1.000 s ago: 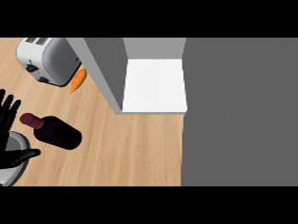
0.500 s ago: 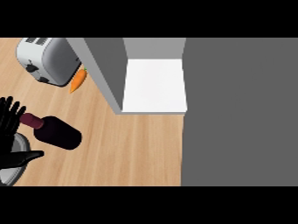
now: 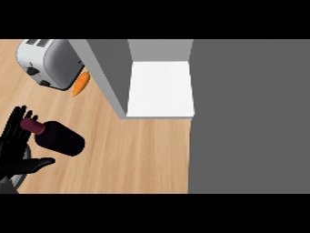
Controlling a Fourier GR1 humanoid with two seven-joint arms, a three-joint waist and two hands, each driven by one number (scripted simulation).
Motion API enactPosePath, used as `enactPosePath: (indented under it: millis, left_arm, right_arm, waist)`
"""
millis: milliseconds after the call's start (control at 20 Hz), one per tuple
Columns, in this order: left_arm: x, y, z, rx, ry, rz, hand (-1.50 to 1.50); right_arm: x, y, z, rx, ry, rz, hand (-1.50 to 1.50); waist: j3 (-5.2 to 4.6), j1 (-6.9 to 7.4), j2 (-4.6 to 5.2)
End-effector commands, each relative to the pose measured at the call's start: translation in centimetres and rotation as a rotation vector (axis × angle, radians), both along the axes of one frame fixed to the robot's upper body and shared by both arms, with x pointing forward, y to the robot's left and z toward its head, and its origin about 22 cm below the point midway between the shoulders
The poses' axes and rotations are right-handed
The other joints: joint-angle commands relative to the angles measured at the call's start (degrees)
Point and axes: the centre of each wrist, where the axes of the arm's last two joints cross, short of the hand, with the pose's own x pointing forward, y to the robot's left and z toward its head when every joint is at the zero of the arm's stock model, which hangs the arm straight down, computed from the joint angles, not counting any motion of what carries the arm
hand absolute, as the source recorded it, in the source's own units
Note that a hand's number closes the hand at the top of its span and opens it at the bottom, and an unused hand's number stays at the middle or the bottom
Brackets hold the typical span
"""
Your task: Pick up the wine, place it into the cabinet and close the cabinet
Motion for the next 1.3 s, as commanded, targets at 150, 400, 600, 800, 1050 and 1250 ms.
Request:
enactPosePath:
  millis: [150,400,600,800,1050,1250]
  left_arm:
    - [0.1,2.1,-3.1,-0.031,0.021,-0.017,-1.5]
    - [1.3,0.2,-3.7,-0.031,0.03,-0.036,-1.5]
    - [1.7,-2.1,-5.8,-0.005,0.029,-0.036,-1.5]
    - [1.8,-1.8,-6.4,-0.014,0.033,-0.015,-1.5]
    - [-1.4,0.7,-8.2,-0.088,0.05,-0.002,-1.5]
    - [-0.4,-0.7,-8.6,-0.158,0.032,-0.012,-1.5]
  right_arm:
    - [0.3,-0.4,0.4,-0.01,-0.007,-0.02,-1.5]
    - [0.5,0.3,0.8,-0.014,-0.022,-0.006,-1.5]
    - [-0.5,-0.9,0.2,-0.02,-0.026,-0.032,-1.5]
    - [-0.9,-0.4,1.1,-0.02,-0.012,-0.009,-1.5]
    - [-0.1,-0.6,0.1,-0.022,-0.007,-0.021,-1.5]
    - [0.3,0.2,0.3,-0.036,-0.036,-0.026,-1.5]
  waist:
    - [-0.03,-0.2,0.1]
    - [0.0,0.0,0.04]
    - [0.0,-0.19,0.05]
    - [-0.01,-0.15,0.04]
    - [-0.04,-0.2,0.13]
    - [-0.08,-0.28,0.19]
